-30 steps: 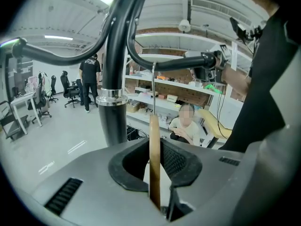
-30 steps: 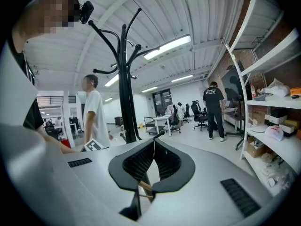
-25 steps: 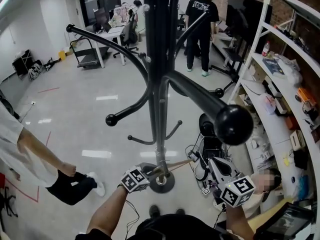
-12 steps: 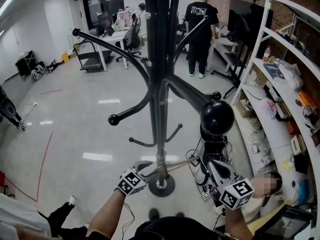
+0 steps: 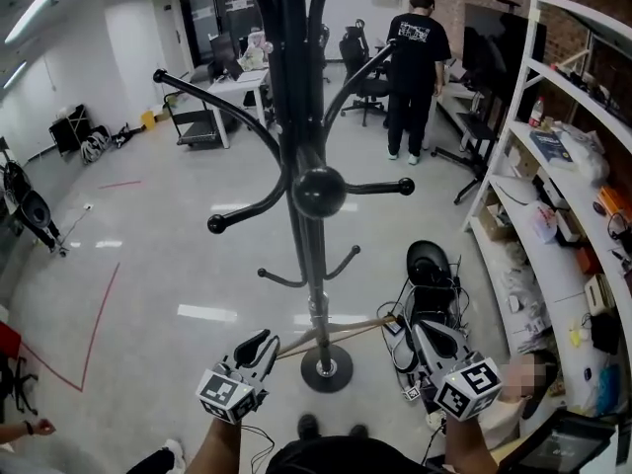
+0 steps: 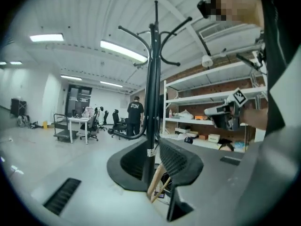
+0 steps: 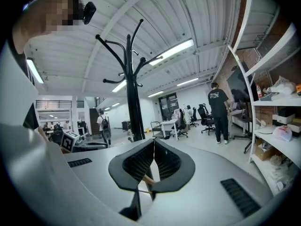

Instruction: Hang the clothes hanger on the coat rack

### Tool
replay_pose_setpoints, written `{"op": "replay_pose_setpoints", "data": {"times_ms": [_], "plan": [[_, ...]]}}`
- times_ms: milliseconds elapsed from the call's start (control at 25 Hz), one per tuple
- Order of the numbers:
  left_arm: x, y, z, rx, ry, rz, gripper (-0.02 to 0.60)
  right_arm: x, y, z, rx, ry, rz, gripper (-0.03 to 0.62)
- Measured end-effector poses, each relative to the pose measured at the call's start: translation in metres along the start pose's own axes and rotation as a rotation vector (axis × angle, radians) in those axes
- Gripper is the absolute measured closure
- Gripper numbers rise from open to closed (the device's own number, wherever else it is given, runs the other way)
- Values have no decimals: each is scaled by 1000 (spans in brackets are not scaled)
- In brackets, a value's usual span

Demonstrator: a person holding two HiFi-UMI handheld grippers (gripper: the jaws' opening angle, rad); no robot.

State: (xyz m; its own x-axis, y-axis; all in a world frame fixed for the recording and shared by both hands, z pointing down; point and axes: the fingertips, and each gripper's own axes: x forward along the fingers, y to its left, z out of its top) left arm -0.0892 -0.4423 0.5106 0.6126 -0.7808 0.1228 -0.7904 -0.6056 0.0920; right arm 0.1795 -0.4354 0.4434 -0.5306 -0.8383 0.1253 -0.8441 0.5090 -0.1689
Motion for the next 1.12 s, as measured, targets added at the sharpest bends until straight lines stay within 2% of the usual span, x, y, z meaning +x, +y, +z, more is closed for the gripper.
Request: {"op": "replay_pose_setpoints", "data": {"times_ms": [40, 120, 360, 560, 680, 880, 1120], "plan": [[-5, -4, 5, -34, -8, 15, 537, -2, 2, 1, -5, -4, 10, 588], [-12, -15, 15, -76, -17, 40, 573, -7, 5, 3, -15, -12, 32, 589], [-35, -61, 46, -54, -88, 36, 581, -29, 17, -5, -5, -24, 106, 588], [-62, -84, 52, -40, -92, 56, 581, -47, 50, -10, -20, -19, 164, 588], [-84, -91, 47, -20, -75, 74, 581, -60, 70, -10, -55, -30, 151, 589], [-139, -108, 32, -71, -43, 45, 582, -91, 115, -18, -55, -28, 120, 588], [-196, -140, 17, -60, -30, 13, 581, -143, 163, -41, -52, -7, 56, 589]]}}
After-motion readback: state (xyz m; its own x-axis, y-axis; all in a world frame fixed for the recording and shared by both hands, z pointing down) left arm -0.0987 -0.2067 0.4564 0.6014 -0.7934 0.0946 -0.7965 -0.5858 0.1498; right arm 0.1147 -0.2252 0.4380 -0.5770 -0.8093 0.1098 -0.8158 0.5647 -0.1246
